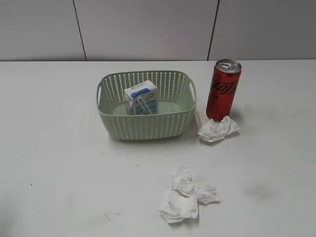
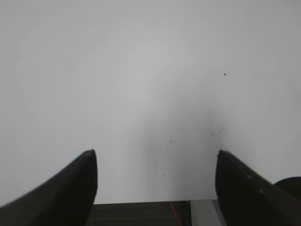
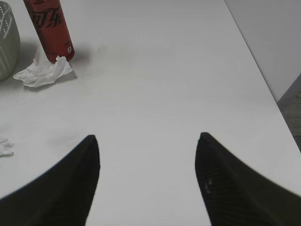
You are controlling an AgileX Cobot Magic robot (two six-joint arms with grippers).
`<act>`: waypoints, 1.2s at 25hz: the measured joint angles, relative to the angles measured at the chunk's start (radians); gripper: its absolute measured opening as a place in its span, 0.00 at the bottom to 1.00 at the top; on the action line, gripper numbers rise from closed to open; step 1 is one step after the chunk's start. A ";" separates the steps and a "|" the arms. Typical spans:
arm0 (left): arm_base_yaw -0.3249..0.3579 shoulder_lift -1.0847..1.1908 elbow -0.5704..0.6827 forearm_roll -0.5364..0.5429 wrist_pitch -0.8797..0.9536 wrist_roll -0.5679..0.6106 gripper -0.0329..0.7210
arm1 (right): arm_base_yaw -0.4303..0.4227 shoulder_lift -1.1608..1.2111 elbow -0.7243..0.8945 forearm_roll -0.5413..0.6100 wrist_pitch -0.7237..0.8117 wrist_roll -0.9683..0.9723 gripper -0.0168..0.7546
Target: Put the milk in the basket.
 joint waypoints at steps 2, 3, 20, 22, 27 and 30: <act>0.000 -0.079 0.057 0.000 -0.015 0.000 0.81 | 0.000 0.000 0.000 0.000 0.000 0.000 0.67; 0.000 -0.117 0.084 0.000 -0.022 0.000 0.81 | 0.000 0.000 0.000 0.000 0.000 0.000 0.67; 0.000 -0.593 0.256 -0.018 -0.064 0.000 0.81 | 0.000 0.000 0.000 0.000 -0.001 0.000 0.67; 0.000 -0.637 0.259 -0.019 -0.064 0.000 0.81 | 0.000 0.000 0.000 0.000 0.000 0.000 0.67; 0.000 -0.760 0.260 -0.019 -0.064 0.000 0.81 | 0.000 0.000 0.000 0.000 0.000 0.000 0.67; 0.000 -0.831 0.261 -0.019 -0.064 0.000 0.81 | 0.000 0.000 0.000 0.000 0.000 0.000 0.67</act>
